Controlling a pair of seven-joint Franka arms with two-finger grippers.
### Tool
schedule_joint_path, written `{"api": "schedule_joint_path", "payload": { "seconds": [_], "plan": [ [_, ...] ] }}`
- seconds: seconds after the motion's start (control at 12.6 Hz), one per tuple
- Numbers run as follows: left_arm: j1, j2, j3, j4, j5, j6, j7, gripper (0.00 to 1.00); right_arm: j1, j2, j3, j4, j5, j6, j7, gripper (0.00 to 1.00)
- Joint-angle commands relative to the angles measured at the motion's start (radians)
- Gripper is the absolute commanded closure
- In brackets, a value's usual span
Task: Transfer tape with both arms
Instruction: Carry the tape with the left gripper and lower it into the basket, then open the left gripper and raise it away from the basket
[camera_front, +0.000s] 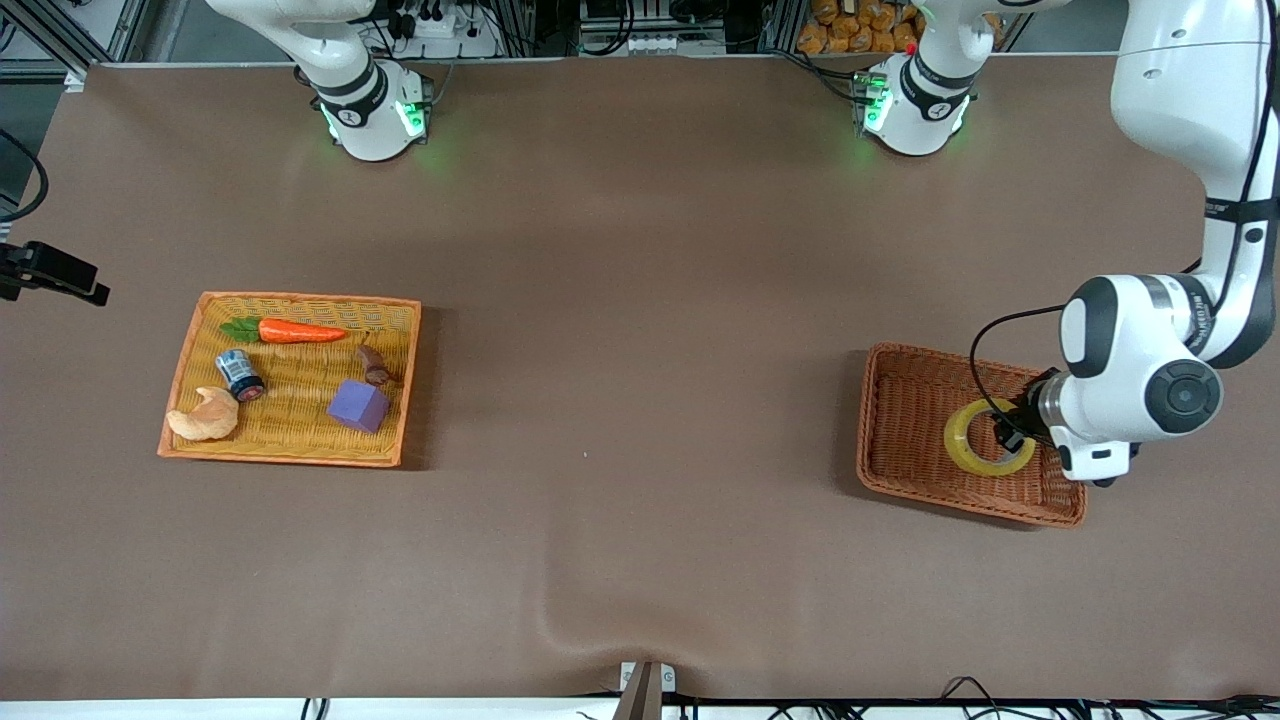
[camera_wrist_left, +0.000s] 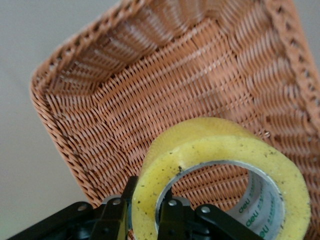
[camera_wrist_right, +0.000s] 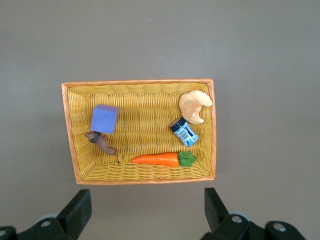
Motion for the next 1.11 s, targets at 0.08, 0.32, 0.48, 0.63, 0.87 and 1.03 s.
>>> {"api": "schedule_joint_path", "payload": {
  "seconds": [0.08, 0.32, 0.48, 0.63, 0.87, 1.03],
  "plan": [
    [0.002, -0.061, -0.012, -0.043, 0.016, 0.016, 0.020, 0.00, -0.015, 0.008, 0.016, 0.023, 0.012, -0.013, 0.010, 0.00],
    [0.022, -0.167, -0.010, -0.037, 0.012, 0.005, 0.164, 0.00, -0.019, 0.008, 0.017, 0.023, 0.012, -0.012, 0.008, 0.00],
    [0.025, -0.236, -0.010, -0.025, 0.012, 0.003, 0.232, 0.00, -0.015, 0.008, 0.017, 0.021, 0.012, -0.013, 0.002, 0.00],
    [0.022, -0.307, -0.012, -0.028, 0.012, -0.039, 0.342, 0.00, -0.019, 0.008, 0.017, 0.021, 0.012, -0.013, 0.000, 0.00],
    [0.024, -0.405, -0.026, -0.025, -0.032, -0.127, 0.518, 0.00, -0.019, 0.008, 0.017, 0.023, 0.011, -0.012, 0.004, 0.00],
    [0.022, -0.468, -0.026, -0.025, -0.065, -0.174, 0.601, 0.00, -0.018, 0.008, 0.016, 0.023, 0.011, -0.013, 0.000, 0.00]
  ]
}}
